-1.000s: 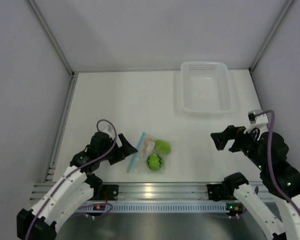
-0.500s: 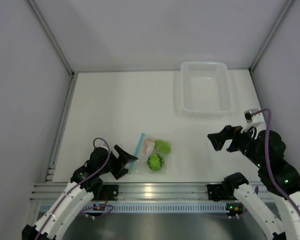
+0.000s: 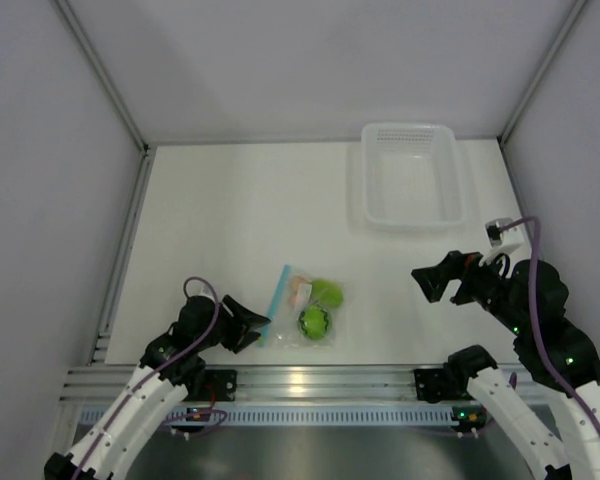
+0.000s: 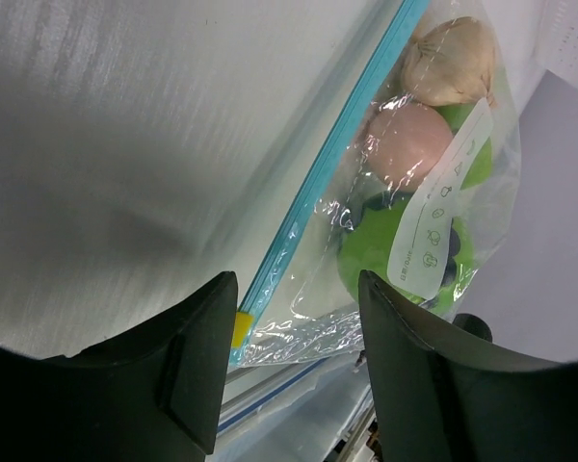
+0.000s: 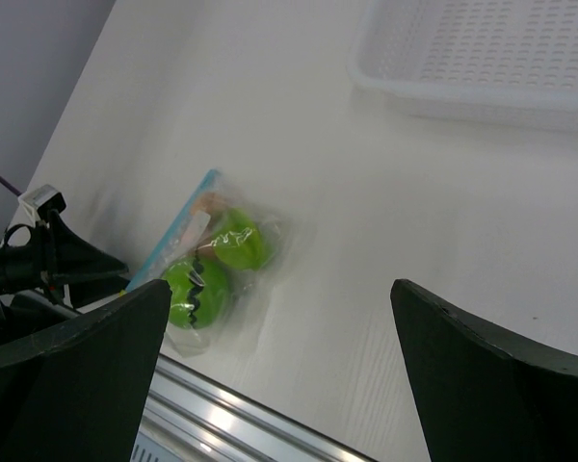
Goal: Open the zip-top bag and remove the fake food
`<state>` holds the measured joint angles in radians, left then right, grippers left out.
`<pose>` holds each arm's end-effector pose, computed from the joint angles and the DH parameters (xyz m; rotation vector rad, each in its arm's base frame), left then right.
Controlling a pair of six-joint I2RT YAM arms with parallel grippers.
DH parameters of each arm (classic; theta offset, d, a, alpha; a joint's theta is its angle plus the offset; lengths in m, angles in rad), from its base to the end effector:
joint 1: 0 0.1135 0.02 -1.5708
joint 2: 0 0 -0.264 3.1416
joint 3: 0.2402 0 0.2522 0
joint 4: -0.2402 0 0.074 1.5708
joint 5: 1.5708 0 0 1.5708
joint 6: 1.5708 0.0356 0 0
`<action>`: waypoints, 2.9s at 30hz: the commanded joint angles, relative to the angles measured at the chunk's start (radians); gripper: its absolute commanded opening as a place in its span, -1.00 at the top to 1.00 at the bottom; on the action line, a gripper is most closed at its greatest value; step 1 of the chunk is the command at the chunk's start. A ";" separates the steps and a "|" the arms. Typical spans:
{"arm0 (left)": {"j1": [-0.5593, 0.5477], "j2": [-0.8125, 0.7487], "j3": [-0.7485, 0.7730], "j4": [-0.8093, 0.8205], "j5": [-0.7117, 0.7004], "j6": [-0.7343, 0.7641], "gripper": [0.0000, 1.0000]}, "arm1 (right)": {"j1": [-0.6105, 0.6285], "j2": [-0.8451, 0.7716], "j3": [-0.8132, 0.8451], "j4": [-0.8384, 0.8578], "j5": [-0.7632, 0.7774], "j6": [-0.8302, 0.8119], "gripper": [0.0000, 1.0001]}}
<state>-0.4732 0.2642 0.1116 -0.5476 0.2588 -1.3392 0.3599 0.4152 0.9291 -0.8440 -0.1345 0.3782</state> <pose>0.0842 -0.0534 0.1346 -0.9338 2.3894 -1.1429 0.0597 0.0276 0.3572 -0.0758 1.9461 0.6236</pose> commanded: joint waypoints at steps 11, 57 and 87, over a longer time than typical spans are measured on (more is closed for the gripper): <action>-0.004 0.145 -0.039 0.337 0.054 0.002 -0.12 | 0.011 0.002 0.001 0.088 -0.024 0.019 -0.99; -0.214 0.403 0.040 0.891 -0.115 -0.055 1.00 | 0.011 0.065 -0.007 0.132 -0.145 -0.007 -0.98; -0.246 0.629 0.865 0.072 -0.653 -0.048 1.00 | 0.822 0.473 0.045 0.682 0.237 -0.274 -0.69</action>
<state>-0.7147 0.8768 0.9134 -0.3840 -0.3420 -1.4132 1.1202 0.9062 0.9947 -0.4057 -0.0940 0.2115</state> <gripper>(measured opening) 0.016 0.875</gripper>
